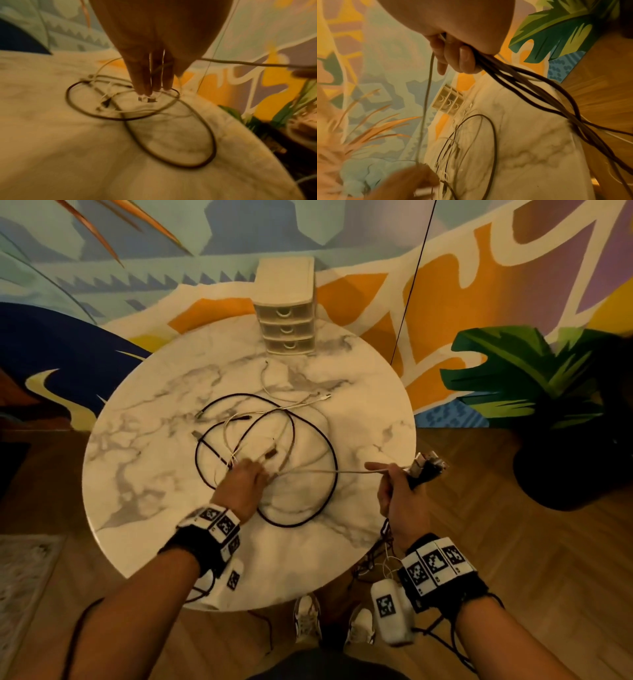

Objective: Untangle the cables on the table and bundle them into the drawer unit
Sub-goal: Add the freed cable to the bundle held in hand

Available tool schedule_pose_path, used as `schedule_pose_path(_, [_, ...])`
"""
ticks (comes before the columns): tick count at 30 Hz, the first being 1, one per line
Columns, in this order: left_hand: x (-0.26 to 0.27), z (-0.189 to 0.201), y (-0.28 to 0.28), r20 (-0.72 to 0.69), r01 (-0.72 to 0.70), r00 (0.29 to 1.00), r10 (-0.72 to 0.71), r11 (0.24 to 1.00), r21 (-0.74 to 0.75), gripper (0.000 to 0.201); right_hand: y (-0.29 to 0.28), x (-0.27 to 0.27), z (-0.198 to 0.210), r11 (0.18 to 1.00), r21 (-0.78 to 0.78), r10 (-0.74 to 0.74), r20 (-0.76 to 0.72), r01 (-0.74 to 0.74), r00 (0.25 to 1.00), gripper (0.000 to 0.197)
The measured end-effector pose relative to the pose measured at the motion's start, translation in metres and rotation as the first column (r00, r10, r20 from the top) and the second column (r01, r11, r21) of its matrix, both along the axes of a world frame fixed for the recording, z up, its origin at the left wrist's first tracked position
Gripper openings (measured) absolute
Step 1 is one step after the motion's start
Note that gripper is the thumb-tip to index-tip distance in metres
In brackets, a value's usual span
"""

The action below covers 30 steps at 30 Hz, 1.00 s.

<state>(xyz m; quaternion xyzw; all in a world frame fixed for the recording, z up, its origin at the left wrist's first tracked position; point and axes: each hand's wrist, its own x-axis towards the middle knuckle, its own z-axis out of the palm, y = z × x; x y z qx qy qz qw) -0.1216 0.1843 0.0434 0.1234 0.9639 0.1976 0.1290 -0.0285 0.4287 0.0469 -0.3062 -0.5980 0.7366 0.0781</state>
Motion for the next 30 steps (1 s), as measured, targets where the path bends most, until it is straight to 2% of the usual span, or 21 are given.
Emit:
schedule_pose_path(1, [0.007,-0.010,-0.005,0.107,-0.030,0.994,0.035,0.998,-0.047,0.026,0.002,0.002,0.004,1.000,-0.001,0.004,-0.050,-0.004,0.999,0.038])
schedule_pose_path(2, [0.011,-0.015,-0.009,0.132,-0.063,0.989,0.069,0.997,-0.048,0.027,0.004,0.004,0.005,1.000,-0.003,0.002,-0.081,-0.002,0.997,0.039])
schedule_pose_path(3, [0.012,-0.014,-0.010,0.091,-0.090,0.992,0.091,0.996,-0.010,0.026,0.005,0.006,0.006,1.000,-0.010,0.009,-0.092,-0.010,0.996,0.040])
schedule_pose_path(5, [0.015,0.002,-0.002,-0.093,-0.060,0.994,0.065,0.997,0.056,0.026,0.000,0.009,0.006,0.997,-0.024,0.070,-0.059,-0.072,0.996,0.044])
schedule_pose_path(7, [0.027,0.023,0.019,-0.179,0.044,0.982,-0.057,0.996,-0.075,0.024,-0.016,0.011,0.008,0.976,-0.048,0.210,-0.028,-0.211,0.977,0.046])
schedule_pose_path(9, [0.050,0.036,0.046,-0.138,0.169,0.967,-0.212,0.947,-0.273,0.022,-0.039,0.010,0.007,0.931,-0.054,0.361,-0.006,-0.360,0.933,0.047])
schedule_pose_path(11, [0.072,0.035,0.062,-0.076,0.289,0.941,-0.330,0.900,-0.325,0.026,-0.054,0.008,0.004,0.903,-0.055,0.430,0.084,-0.426,0.899,0.055])
schedule_pose_path(13, [0.081,0.024,0.064,-0.036,0.313,0.941,-0.336,0.909,-0.276,0.025,-0.055,0.006,0.002,0.912,-0.067,0.410,0.119,-0.405,0.904,0.048])
schedule_pose_path(15, [0.079,0.009,0.055,0.015,0.277,0.960,-0.280,0.938,-0.210,0.022,-0.048,0.005,0.001,0.915,-0.039,0.404,0.092,-0.402,0.910,0.040])
schedule_pose_path(18, [0.052,-0.009,0.025,0.103,0.298,0.954,-0.282,0.933,-0.203,0.025,-0.038,0.005,0.004,0.928,-0.015,0.372,0.073,-0.372,0.925,0.046])
schedule_pose_path(19, [0.033,-0.009,0.014,0.107,0.266,0.963,-0.248,0.939,-0.217,0.028,-0.034,0.005,0.004,0.937,-0.017,0.349,0.074,-0.349,0.934,0.049])
schedule_pose_path(20, [0.013,-0.004,0.005,0.061,0.193,0.981,-0.185,0.964,-0.182,0.026,-0.029,0.005,0.005,0.944,-0.012,0.331,0.080,-0.331,0.940,0.052])
schedule_pose_path(22, [-0.020,0.009,-0.007,-0.115,0.069,0.991,-0.069,0.998,0.000,0.018,-0.022,0.006,0.006,0.948,0.031,0.314,0.091,-0.318,0.945,0.057])
schedule_pose_path(24, [-0.029,0.014,-0.007,-0.210,0.039,0.977,-0.019,0.995,0.096,0.015,-0.020,0.006,0.006,0.950,0.078,0.295,0.082,-0.301,0.952,0.058])
schedule_pose_path(25, [-0.024,0.012,-0.005,-0.195,0.047,0.980,-0.026,0.994,0.102,0.015,-0.019,0.005,0.006,0.958,0.078,0.270,0.078,-0.276,0.960,0.058])
schedule_pose_path(28, [0.006,-0.009,0.001,0.024,0.083,0.996,-0.083,0.997,-0.001,0.023,-0.015,0.005,0.009,0.978,0.010,0.206,0.046,-0.207,0.977,0.056])
schedule_pose_path(30, [0.025,-0.019,0.003,0.035,0.135,0.990,-0.135,0.991,-0.009,0.025,-0.016,0.005,0.010,0.970,-0.015,0.243,0.036,-0.243,0.969,0.051])
